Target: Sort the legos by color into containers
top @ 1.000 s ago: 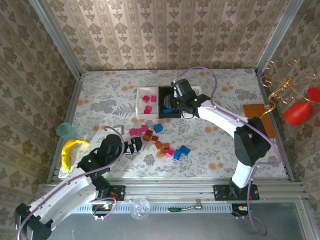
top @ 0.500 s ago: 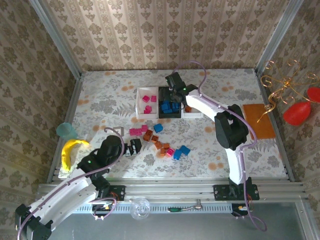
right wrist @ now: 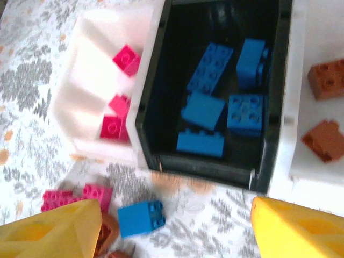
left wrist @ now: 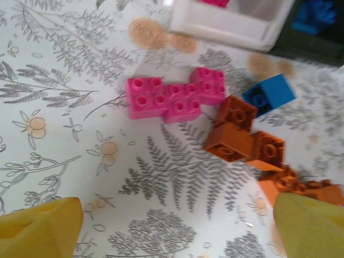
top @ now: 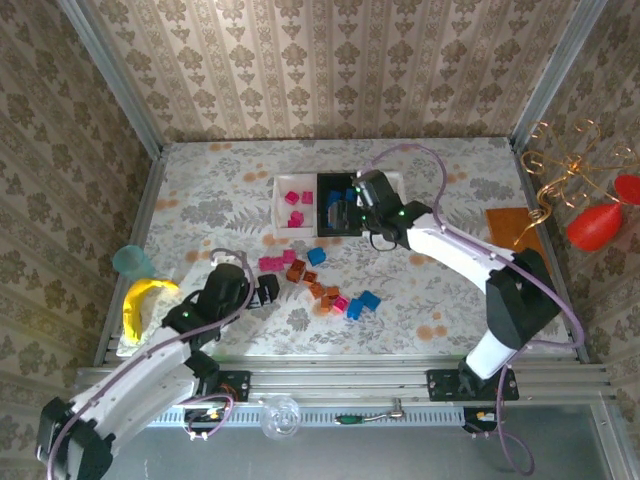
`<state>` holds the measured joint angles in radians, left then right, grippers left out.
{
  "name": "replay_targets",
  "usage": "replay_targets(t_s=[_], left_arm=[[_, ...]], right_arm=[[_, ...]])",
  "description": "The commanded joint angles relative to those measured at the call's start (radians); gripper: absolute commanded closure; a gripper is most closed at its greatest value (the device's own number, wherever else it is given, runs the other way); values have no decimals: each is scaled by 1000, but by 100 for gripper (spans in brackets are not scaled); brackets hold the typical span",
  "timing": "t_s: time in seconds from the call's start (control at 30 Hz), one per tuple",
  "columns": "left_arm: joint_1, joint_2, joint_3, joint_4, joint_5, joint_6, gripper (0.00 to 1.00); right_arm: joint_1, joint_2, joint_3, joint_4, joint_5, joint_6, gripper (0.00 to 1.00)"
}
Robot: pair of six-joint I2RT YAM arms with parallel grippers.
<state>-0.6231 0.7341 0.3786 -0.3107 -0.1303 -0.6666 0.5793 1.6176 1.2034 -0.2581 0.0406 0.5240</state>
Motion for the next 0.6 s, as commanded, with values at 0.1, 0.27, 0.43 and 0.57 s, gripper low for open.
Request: replay_targets(t_s=[0.1, 0.27, 0.43, 0.57], left_arm=[[71, 237, 57, 157, 81, 96, 19], [71, 398, 126, 253, 164, 119, 20], [0, 502, 171, 285, 167, 124, 19], [-56, 575, 210, 270, 124, 155, 16]], right_arm=[[16, -99, -151, 62, -4, 52, 25], [16, -128, -202, 62, 10, 60, 25], [16, -140, -230, 65, 27, 62, 25], [16, -140, -241, 72, 24, 64, 24]])
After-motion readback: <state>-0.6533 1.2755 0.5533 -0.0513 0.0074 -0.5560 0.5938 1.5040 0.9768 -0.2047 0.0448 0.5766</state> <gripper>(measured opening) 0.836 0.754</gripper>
